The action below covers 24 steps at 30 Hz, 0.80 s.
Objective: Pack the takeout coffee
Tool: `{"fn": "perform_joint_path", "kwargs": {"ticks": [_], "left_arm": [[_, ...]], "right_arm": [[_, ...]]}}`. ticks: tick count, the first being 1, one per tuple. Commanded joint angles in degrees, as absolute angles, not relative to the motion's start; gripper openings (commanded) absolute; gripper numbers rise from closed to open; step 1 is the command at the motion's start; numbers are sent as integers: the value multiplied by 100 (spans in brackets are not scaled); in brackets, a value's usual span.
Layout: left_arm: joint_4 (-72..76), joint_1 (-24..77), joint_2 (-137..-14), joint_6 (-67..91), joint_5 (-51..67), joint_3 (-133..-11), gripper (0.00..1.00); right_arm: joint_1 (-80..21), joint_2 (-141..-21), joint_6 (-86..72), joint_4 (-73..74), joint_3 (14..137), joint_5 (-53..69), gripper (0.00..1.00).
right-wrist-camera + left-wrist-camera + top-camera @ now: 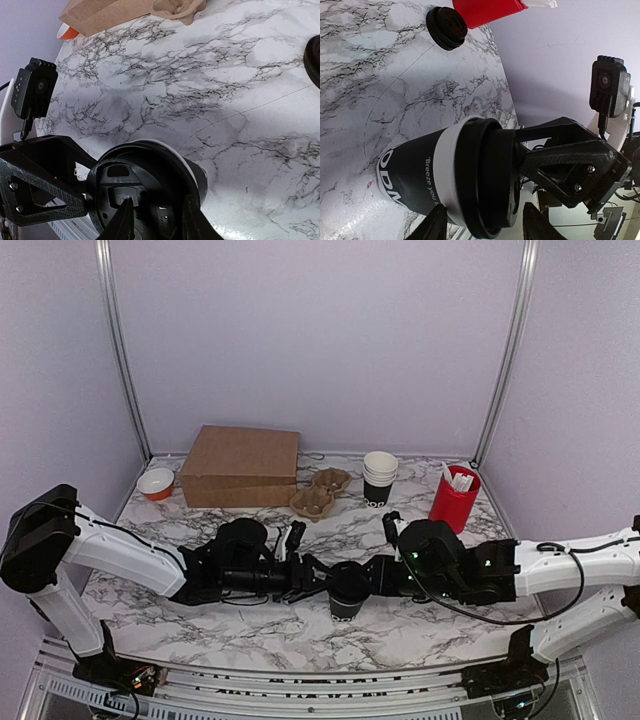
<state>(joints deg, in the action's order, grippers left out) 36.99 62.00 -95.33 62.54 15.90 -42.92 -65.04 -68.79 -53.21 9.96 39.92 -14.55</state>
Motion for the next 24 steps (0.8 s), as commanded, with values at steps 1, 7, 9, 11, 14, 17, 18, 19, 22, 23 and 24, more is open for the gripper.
{"fn": "perform_joint_path", "kwargs": {"ticks": [1,7,9,11,14,17,18,19,22,23,24], "left_arm": [[3200,6238,-9523,6064,1380,-4487,52],[2627,6234,-9386,5888,1166,-4640,52],[2446,6236,-9355,5822,1116,-4681,52],[2370,6240,-9315,5774,1085,-4705,53],[2215,6237,-9284,5691,1041,-4773,53],[2086,6238,-9299,5625,1009,-4860,53],[2054,6235,-9302,5603,1003,-4880,53],[2022,6240,-9311,5593,995,-4897,53],[1912,6238,-9304,5549,947,-4943,53],[1870,6238,-9299,5540,928,-4954,53],[1831,6232,-9293,5525,909,-4969,53]], "right_arm": [[-6599,-7054,-5120,1333,4416,-1533,32],[-6624,-7193,-5000,1559,4680,-1642,34],[-6626,-7206,-4984,1656,4737,-1676,34],[-6635,-7207,-4948,1749,4798,-1727,34],[-6652,-7192,-4910,1876,4896,-1799,35],[-6653,-7210,-4838,1949,4966,-1843,37],[-6652,-7234,-4809,1984,4981,-1857,38],[-6649,-7260,-4777,2017,5009,-1871,39],[-6653,-7362,-4695,2126,5094,-1919,41],[-6647,-7391,-4633,2143,5135,-1925,41],[-6638,-7438,-4569,2170,5171,-1919,41]]}}
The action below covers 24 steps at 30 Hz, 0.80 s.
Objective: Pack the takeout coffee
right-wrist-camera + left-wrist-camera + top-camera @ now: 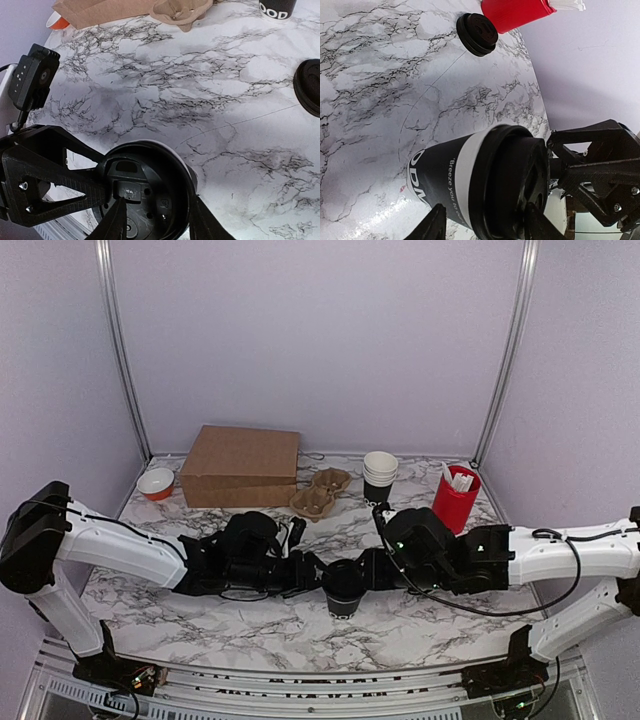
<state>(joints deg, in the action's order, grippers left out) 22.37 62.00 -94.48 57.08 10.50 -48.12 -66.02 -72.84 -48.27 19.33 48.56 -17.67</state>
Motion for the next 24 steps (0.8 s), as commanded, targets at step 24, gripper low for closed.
{"fn": "perform_joint_path", "kwargs": {"ticks": [24], "left_arm": [[1379,6150,-9471,5435,561,-4984,53]], "right_arm": [[-6523,-8172,-4402,2591,5238,-1750,31]]}}
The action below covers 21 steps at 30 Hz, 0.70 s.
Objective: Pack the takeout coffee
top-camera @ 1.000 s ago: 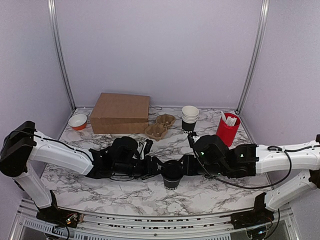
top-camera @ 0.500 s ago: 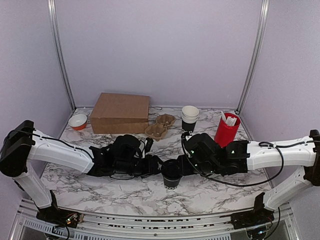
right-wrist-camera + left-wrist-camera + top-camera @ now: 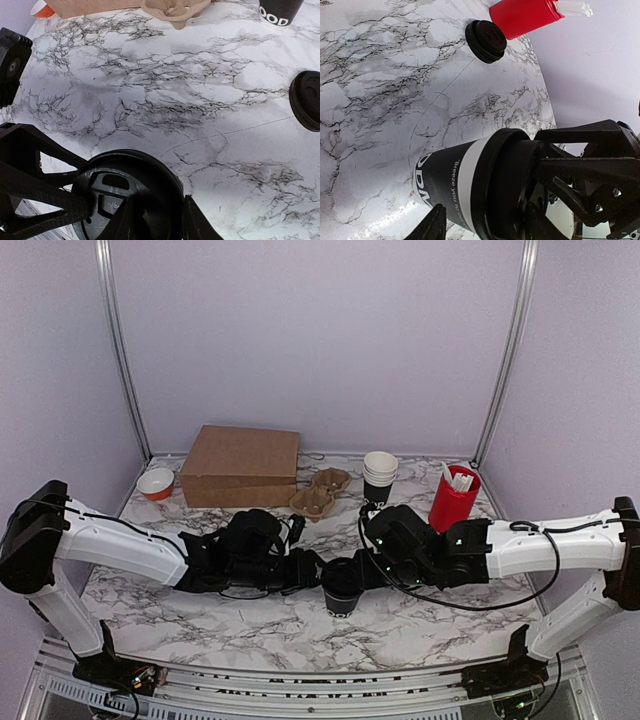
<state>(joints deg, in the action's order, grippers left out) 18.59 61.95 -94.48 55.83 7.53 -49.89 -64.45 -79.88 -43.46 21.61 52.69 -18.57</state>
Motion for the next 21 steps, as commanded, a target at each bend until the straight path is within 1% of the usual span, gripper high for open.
{"fn": "perform_joint_path", "kwargs": {"ticks": [1,6,15,18,21], "left_arm": [[1372,6144,-9462,5428,561,-4983,53],[1203,6139,-9285,5169,595,-5175,53],[335,6157,-8763,4565,137,-5615,53],[349,6176,-8712,4478,298,-5716,48],[371,6232,-8828,4401,435,-5888,38]], "right_arm": [[-6550,-8185,-4408,2625,5246,-1758,31],[-6621,-8218,-4422,2812,5355,-1859,31],[-6636,-8322,-4403,2859,5441,-1912,31],[-6634,-8345,-4395,2848,5449,-1912,31],[-6636,-8371,-4394,2839,5458,-1909,31]]}}
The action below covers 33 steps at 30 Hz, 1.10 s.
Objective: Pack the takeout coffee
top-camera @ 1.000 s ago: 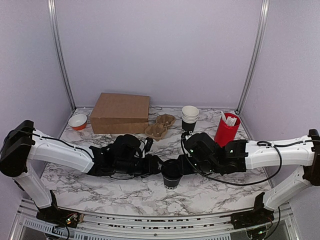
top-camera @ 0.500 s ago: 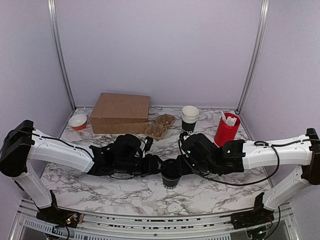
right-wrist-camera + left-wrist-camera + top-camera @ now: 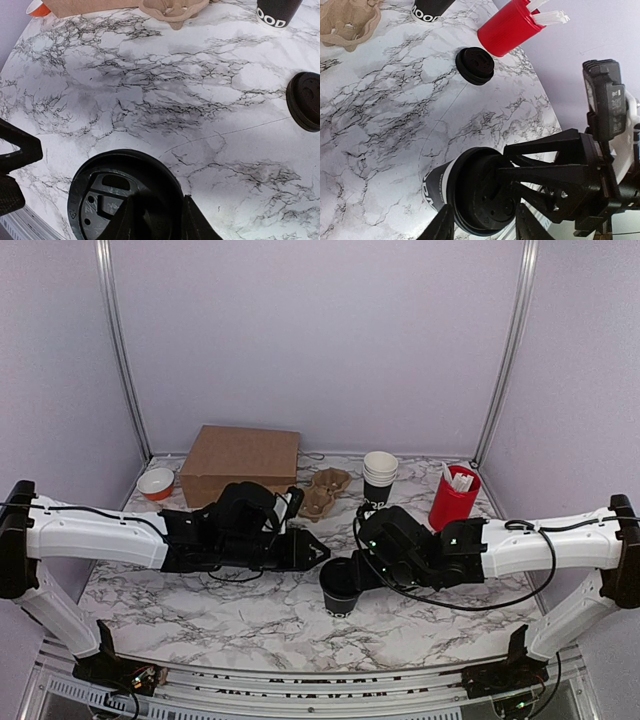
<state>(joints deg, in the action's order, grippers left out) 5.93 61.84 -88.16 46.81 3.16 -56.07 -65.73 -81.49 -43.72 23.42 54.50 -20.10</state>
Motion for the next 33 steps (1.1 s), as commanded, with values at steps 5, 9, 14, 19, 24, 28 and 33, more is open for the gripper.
{"fn": "perform_joint_path", "kwargs": {"ticks": [5,9,14,19,24,28,33], "left_arm": [[576,6252,-9256,4440,619,-6020,28],[668,6260,-9598,4481,679,-6000,27],[652,6275,-9685,4594,562,-5820,27],[464,6314,-9677,4584,375,-5724,27],[247,6333,-9775,4548,259,-5757,27],[-20,6382,-9911,4475,100,-5863,27],[-107,6406,-10028,4491,45,-5825,27]], "right_arm": [[-6636,-8406,-4403,2838,5471,-1898,31],[-6644,-8415,-4418,2832,5450,-1878,31],[-6653,-8420,-4408,2821,5441,-1848,31],[-6653,-8445,-4390,2821,5462,-1848,31],[-6653,-8517,-4348,2810,5481,-1785,31],[-6653,-8640,-4341,2812,5458,-1733,32],[-6649,-8733,-4435,2712,5239,-1498,34]]}}
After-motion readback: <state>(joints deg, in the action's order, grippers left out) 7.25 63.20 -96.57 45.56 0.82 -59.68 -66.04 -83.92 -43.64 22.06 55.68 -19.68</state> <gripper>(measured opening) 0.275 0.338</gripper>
